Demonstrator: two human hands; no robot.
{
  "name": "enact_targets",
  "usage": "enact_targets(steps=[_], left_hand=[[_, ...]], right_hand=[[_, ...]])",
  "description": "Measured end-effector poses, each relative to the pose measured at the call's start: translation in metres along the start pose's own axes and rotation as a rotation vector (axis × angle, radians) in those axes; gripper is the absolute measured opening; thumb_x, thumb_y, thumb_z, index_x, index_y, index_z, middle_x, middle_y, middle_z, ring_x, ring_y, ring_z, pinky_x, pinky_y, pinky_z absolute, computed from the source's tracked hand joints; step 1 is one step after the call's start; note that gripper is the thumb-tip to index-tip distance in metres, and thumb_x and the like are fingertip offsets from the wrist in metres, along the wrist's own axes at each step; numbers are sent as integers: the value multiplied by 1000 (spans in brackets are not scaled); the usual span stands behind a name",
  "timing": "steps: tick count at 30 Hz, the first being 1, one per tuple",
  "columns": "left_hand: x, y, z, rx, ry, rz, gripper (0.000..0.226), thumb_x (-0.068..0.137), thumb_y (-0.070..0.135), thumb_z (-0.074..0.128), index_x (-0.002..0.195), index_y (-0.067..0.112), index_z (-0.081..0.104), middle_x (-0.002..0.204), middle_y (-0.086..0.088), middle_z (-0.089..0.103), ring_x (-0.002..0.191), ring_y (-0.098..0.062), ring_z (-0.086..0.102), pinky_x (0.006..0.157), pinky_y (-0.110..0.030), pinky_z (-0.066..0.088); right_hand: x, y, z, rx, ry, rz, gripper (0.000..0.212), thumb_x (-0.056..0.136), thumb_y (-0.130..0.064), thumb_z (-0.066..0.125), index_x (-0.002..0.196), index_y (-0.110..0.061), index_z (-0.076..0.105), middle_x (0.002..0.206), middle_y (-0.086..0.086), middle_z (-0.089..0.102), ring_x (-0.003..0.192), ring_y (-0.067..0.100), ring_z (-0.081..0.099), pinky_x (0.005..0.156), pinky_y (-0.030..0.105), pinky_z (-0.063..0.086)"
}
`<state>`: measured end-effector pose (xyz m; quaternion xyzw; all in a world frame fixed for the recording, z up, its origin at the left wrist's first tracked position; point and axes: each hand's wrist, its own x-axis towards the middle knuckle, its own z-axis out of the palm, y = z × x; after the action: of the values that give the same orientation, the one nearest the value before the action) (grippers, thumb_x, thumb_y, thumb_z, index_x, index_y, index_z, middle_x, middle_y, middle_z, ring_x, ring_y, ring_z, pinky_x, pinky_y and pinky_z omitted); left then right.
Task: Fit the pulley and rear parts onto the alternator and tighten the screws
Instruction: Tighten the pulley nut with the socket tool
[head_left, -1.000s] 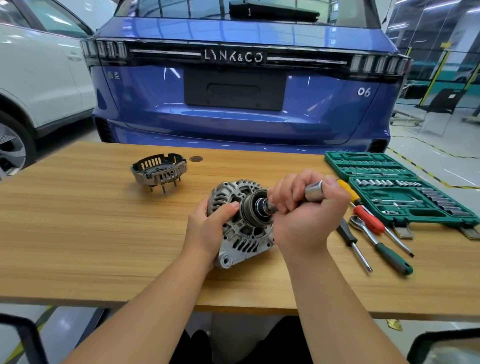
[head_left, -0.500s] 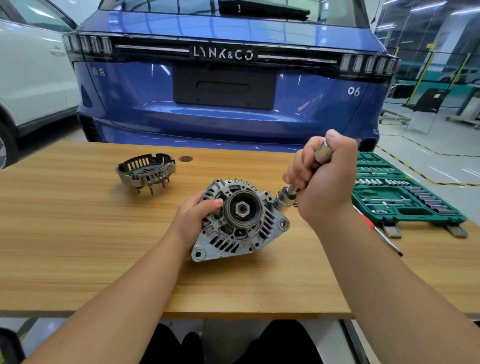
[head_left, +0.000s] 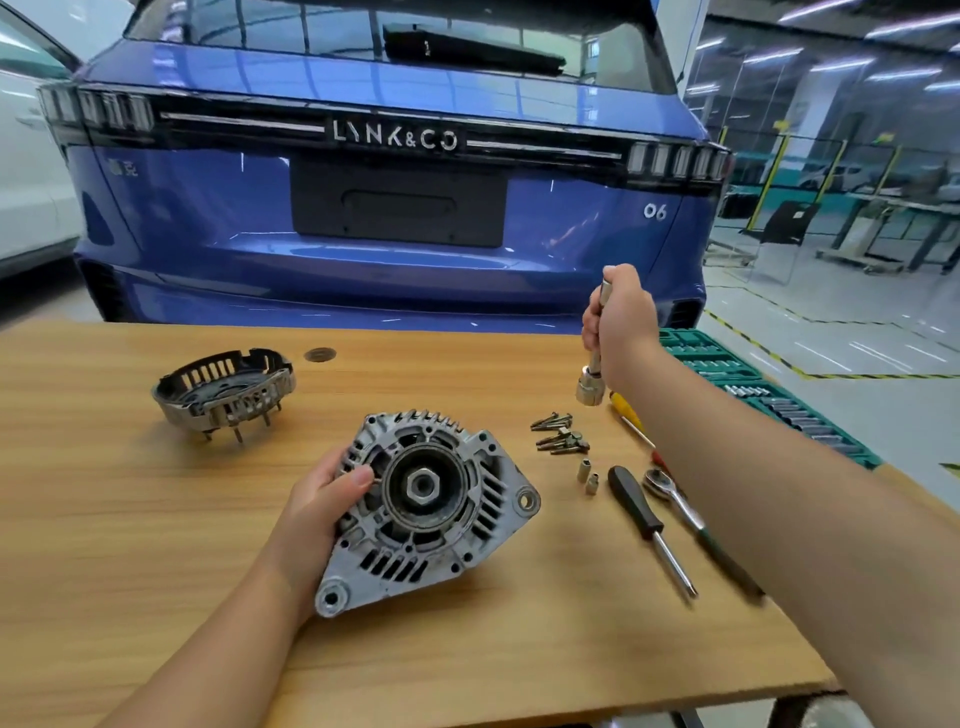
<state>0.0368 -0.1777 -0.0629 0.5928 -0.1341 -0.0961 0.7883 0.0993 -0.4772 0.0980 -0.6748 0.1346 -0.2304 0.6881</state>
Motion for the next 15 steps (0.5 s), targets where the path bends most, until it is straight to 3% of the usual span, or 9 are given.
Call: enact_targets(steps=[4, 8, 12, 15], left_hand=[[2, -2, 0, 31, 16, 12, 82, 63, 60, 84, 133, 24, 60, 125, -18, 68, 113, -43, 66, 91, -61, 52], [3, -6, -3, 52, 65, -3, 100, 60, 58, 82, 145, 21, 48, 135, -17, 62, 118, -40, 63, 98, -65, 48], [2, -4, -1, 53, 47, 24, 82, 71, 50, 74, 143, 19, 50, 131, -18, 64, 117, -42, 64, 96, -64, 49], [0, -1, 2, 57, 50, 33, 76, 73, 50, 73, 141, 20, 53, 129, -17, 66, 116, -40, 65, 95, -62, 52]], right_hand=[[36, 30, -6, -46, 132, 92, 28, 76, -44, 44, 57, -24, 40, 51, -4, 37, 59, 19, 32, 65, 44, 27], [51, 66, -19, -31, 225, 193, 31, 80, -49, 42, 63, -23, 46, 55, -3, 44, 58, 19, 37, 60, 40, 30], [54, 73, -21, -35, 247, 214, 28, 82, -47, 42, 68, -24, 51, 62, -2, 48, 59, 17, 41, 58, 37, 35], [57, 65, -27, -95, 208, 240, 31, 91, -40, 44, 83, -15, 60, 71, 2, 58, 63, 18, 51, 65, 35, 43]])
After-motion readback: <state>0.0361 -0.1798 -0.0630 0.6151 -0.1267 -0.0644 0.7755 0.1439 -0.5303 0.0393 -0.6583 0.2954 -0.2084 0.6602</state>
